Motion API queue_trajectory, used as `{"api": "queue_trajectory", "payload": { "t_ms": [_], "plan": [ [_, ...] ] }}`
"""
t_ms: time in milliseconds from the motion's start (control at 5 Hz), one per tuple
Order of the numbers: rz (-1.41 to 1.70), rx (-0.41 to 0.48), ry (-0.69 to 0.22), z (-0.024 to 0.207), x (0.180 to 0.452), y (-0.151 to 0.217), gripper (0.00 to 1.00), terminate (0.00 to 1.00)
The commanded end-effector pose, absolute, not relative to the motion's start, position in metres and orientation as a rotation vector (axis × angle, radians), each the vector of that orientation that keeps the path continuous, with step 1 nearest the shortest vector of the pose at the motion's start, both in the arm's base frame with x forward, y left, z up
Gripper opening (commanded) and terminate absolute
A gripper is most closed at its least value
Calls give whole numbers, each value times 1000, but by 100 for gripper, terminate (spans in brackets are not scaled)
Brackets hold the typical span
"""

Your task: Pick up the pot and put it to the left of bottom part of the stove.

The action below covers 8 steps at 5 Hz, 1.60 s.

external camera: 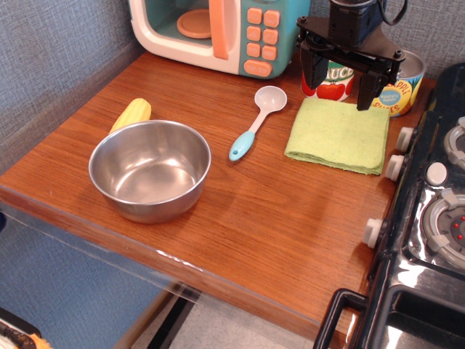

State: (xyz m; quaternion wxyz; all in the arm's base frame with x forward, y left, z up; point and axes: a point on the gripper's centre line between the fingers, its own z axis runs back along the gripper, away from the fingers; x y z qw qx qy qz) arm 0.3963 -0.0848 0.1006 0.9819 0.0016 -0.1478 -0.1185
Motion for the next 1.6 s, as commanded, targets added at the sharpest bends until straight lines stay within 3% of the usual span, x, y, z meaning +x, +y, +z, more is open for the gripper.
{"api": "queue_trajectory", "payload": {
  "t_ms": [0, 200, 400, 600, 800, 1000, 1200, 1400],
  "plan": [
    [-238, 3, -297, 101, 396, -85, 100, 0],
    [-244, -19, -377, 130, 379, -81, 100, 0],
    [-219, -25, -397, 164, 348, -67, 100, 0],
    [-185, -15, -309, 155, 315, -49, 100, 0],
    [-158, -35, -163, 119, 290, -38, 100, 0],
    [-166, -12, -73, 91, 287, -36, 100, 0],
    [-172, 31, -67, 82, 288, -21, 100, 0],
    [-164, 74, -120, 80, 281, -4, 100, 0]
  ]
}}
